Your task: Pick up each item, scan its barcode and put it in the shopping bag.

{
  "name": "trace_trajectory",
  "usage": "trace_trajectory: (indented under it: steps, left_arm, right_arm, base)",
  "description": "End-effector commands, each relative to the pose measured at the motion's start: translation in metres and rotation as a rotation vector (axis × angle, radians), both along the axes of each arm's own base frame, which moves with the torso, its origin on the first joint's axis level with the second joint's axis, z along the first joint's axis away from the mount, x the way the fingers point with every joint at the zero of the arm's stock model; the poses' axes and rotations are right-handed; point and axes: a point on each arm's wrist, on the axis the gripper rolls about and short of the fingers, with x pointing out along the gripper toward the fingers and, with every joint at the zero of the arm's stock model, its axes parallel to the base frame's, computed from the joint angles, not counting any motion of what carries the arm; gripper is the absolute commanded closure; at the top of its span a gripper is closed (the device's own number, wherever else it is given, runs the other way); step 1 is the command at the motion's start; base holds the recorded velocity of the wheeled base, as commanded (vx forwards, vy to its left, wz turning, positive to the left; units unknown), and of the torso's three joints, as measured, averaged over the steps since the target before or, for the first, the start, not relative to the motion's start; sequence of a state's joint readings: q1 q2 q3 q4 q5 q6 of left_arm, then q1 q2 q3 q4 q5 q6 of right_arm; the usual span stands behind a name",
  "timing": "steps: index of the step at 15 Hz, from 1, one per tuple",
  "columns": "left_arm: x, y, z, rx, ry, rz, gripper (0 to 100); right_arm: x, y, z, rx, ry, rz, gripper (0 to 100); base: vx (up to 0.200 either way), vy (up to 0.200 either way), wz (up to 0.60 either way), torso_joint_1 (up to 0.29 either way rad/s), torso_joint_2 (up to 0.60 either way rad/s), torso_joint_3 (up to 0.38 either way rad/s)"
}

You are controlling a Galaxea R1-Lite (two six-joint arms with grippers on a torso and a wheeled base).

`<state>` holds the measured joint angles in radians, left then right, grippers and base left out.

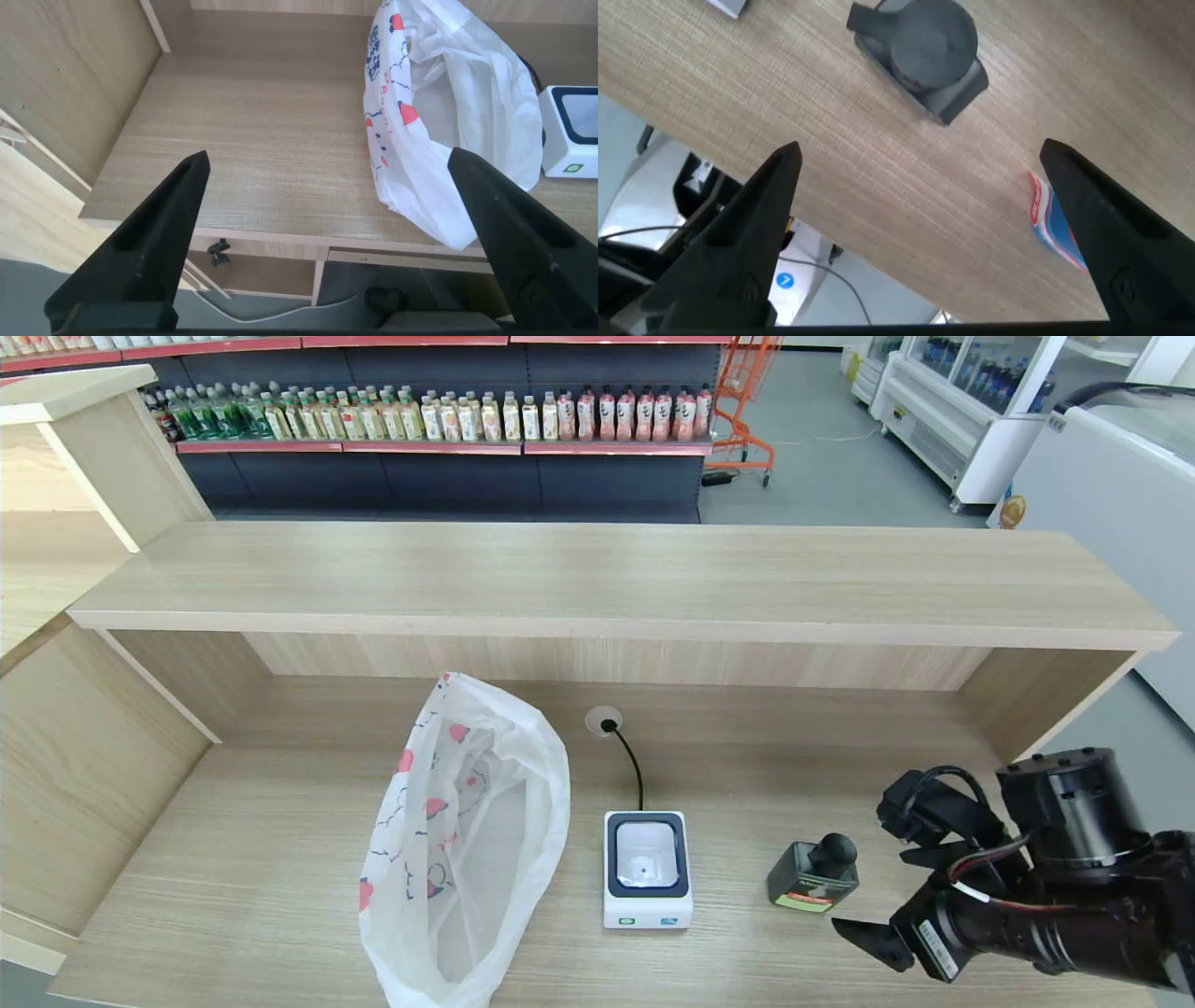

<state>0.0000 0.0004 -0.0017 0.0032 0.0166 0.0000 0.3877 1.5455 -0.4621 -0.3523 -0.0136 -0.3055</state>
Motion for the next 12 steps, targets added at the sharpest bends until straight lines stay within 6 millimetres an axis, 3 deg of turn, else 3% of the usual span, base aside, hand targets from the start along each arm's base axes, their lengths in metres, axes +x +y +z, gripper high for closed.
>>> trace_trajectory:
  steps: [1,6,12]
  left_arm:
    - [0.000,0.000,0.000,0.000,0.000,0.000,0]
    - [0.000,0.000,0.000,0.000,0.000,0.000,0]
    - [0.000,0.000,0.000,0.000,0.000,0.000,0]
  right_arm:
    - [0.012,0.007,-0.027,-0.048,0.059,0.028,0]
    - [0.033,0.030,-0.053,-0.045,0.018,0.094,0]
    - [0.048,0.039,-0.064,-0.063,-0.040,0.139,0]
  base:
    - [0.000,0.000,0.00,0.000,0.00,0.000]
    - [0.000,0.000,0.00,0.000,0.00,0.000]
    - [0.000,0.000,0.00,0.000,0.00,0.000]
